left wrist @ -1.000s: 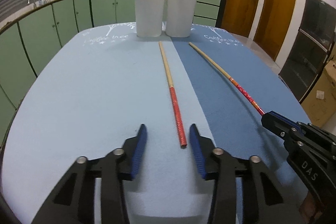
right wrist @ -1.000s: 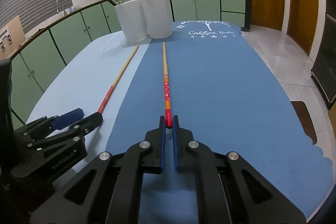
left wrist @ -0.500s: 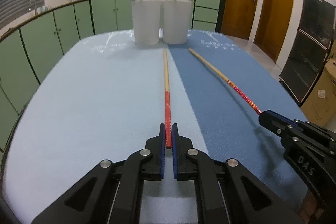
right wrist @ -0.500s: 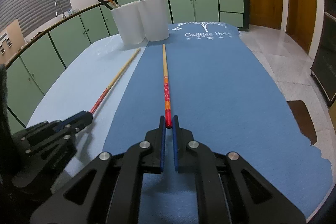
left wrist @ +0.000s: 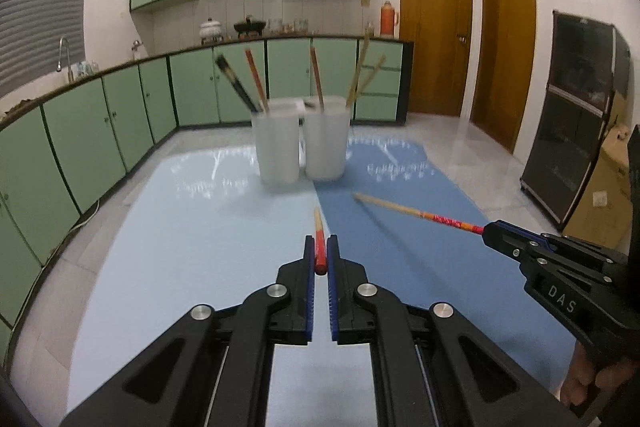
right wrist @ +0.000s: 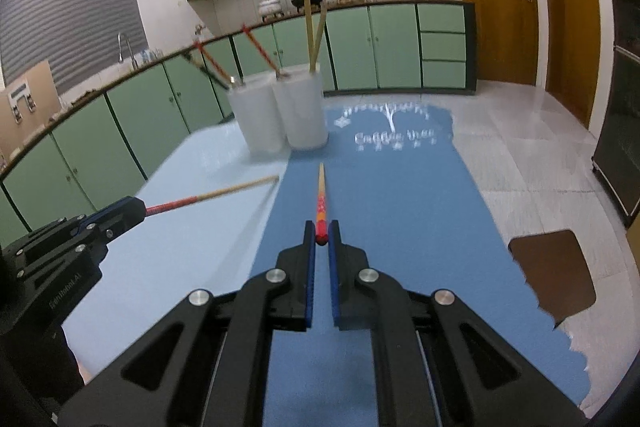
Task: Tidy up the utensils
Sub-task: 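Lift both red-patterned chopsticks and lower them into the white holder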
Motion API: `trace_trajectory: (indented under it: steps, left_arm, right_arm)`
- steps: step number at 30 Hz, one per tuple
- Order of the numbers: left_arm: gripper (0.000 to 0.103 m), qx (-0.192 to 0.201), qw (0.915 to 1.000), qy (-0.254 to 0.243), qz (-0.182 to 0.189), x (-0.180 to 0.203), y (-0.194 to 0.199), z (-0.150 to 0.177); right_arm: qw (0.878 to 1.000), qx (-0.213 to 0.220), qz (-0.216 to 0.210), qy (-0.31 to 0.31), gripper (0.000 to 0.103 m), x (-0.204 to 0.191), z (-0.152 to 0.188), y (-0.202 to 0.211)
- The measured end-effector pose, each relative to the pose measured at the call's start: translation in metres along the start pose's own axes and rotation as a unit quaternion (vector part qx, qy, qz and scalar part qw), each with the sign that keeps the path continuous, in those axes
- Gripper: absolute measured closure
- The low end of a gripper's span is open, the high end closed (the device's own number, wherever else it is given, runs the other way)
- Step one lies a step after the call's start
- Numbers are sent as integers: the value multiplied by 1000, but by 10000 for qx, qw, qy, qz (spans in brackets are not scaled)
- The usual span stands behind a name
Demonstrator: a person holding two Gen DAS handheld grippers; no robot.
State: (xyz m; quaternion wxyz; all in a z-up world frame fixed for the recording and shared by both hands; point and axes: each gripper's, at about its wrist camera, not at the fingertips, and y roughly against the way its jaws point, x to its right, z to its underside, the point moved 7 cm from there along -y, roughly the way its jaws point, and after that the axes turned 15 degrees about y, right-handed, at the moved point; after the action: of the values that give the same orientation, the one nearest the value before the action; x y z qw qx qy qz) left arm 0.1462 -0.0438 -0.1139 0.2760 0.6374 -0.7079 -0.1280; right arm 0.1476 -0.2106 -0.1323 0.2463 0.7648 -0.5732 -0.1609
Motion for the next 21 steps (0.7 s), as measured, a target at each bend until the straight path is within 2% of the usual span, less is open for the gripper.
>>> trace_trajectory:
  steps: [9,21]
  left_arm:
    - [97,470,9986,-46,225,7,14,-57]
    - [98,513,9972,-11,550,12,18,-94]
  right_arm:
    - [9986,426,-285,100,98,8,-62,24]
    - [9948,321,-912,314,98,5,-132,22]
